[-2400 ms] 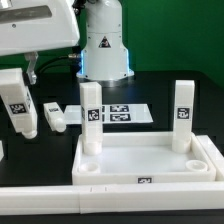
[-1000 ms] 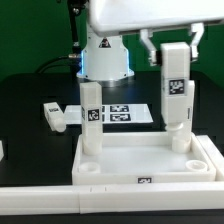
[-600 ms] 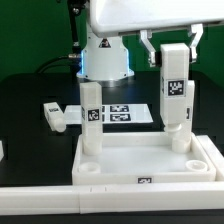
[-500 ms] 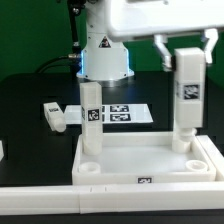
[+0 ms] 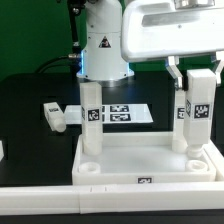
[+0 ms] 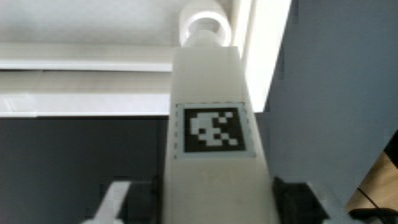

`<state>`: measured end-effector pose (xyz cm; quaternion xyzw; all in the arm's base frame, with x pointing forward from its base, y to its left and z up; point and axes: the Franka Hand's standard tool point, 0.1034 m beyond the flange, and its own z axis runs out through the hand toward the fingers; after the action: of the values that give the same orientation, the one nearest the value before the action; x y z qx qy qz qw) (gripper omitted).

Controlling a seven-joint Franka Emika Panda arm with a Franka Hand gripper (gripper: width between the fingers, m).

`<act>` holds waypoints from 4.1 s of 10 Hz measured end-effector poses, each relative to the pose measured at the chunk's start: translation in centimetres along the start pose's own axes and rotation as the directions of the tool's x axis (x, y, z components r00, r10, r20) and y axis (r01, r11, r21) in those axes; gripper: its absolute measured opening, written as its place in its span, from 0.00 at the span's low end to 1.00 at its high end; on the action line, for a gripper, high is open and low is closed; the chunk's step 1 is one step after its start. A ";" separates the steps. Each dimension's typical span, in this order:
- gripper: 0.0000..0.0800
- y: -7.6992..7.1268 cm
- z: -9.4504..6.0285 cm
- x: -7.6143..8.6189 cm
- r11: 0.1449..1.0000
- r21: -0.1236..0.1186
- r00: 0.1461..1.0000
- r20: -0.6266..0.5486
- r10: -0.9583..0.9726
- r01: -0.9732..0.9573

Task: Assemble desk

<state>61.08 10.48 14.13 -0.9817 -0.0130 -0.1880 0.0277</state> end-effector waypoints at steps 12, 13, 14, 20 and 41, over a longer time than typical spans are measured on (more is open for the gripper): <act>0.36 -0.6 2.9 -0.9 1.000 -0.003 1.000 0.008 -0.013 0.013; 0.36 -0.6 2.8 -0.9 1.000 -0.003 1.000 0.005 -0.011 0.011; 0.36 -0.6 2.9 -0.9 1.000 -0.004 1.000 0.014 -0.012 0.012; 0.80 0.1 2.5 0.4 0.999 -0.014 0.956 0.290 0.051 -0.049; 0.64 -0.6 4.1 1.1 0.358 -0.194 0.326 0.182 0.928 -0.913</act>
Offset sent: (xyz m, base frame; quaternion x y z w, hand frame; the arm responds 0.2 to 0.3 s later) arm 0.0062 0.0029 -0.0156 -0.0088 0.0152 0.0030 0.9998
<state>63.57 11.39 10.74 -0.8316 0.5463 -0.0089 0.0997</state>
